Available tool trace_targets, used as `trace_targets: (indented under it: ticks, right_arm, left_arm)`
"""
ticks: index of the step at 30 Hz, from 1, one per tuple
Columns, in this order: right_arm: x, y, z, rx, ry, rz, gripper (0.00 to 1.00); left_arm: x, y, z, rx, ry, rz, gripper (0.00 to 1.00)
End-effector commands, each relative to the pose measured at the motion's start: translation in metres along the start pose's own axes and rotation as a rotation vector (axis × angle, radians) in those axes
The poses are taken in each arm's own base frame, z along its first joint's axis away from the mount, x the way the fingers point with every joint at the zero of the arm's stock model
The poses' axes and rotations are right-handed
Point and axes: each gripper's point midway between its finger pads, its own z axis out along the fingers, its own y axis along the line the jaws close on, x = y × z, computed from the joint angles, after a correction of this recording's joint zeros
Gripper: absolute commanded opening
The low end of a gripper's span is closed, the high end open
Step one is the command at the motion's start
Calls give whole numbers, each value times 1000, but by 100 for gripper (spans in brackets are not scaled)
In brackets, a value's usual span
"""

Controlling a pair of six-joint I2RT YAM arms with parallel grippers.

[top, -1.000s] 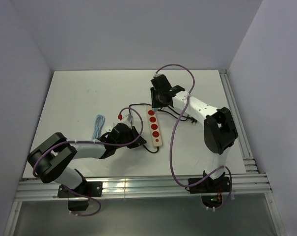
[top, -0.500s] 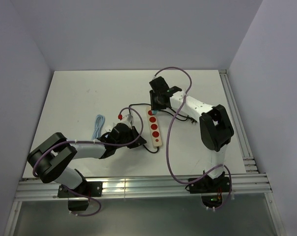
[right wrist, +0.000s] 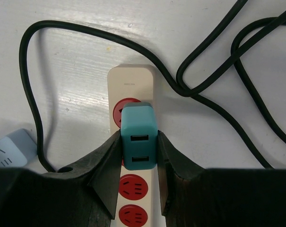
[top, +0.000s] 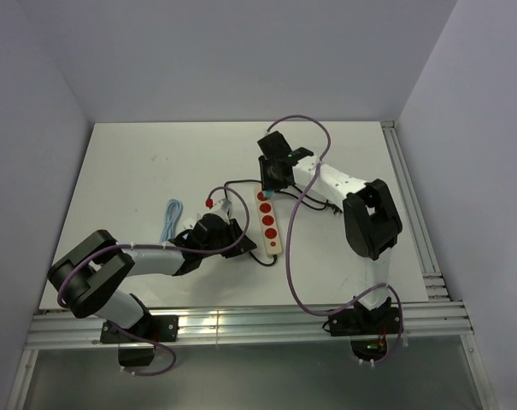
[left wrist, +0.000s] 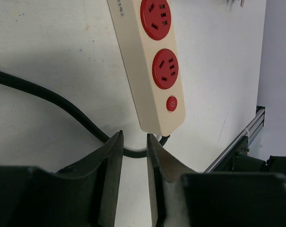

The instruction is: Insert the plug

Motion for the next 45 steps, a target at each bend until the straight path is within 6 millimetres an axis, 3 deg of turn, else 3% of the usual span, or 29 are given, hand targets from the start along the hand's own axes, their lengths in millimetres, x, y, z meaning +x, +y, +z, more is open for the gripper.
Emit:
trace_targets:
  ticks: [1,6,12,15,20,23,26,27,31,34,35,38,43,45]
  right_arm:
    - [-7,7,4,7,19,-25,0]
    - [10,4,20,77,88,-71,0]
    - [73,-12,38,175,116,-71,0]
    - [80,-7,37,196,84,-76,0]
    - [105,-13,53,209,110,-68,0]
    - [102,-18,58,194,109,-51,0]
    - [114,-33,59,202,131,-26,0]
    - [128,-39,61,203,144,-22,0]
    - [150,-34,66,197,176,-32,0]
    - [149,-35,71,213,175,-32,0]
    - [163,-43,70,229,198,-30,0]
    - [190,-41,71,228,210,-31,0]
    - [203,-42,77,265,202,-40,0]
    - [223,-43,78,249,206,-32,0]
  left_arm:
    - [-9,-15,4,54,-18,0,32]
    - [-6,-13,3,60,-16,-8,38]
    - [-7,-11,-2,54,-29,-6,39]
    - [-9,-13,-5,60,-41,-3,40]
    - [-9,-10,-7,51,-47,-6,40]
    - [-9,-11,-8,59,-43,-9,39]
    - [-9,-12,-10,62,-43,-8,39]
    - [-10,-13,-11,62,-47,-5,39]
    - [-12,-17,-13,72,-50,-1,40]
    - [-12,-20,-14,83,-45,-3,39]
    - [-11,-21,-15,86,-45,-3,39]
    - [-13,-22,-19,88,-56,1,40]
    - [-16,-27,-23,95,-57,11,40]
    - [-17,-29,-26,99,-62,7,40]
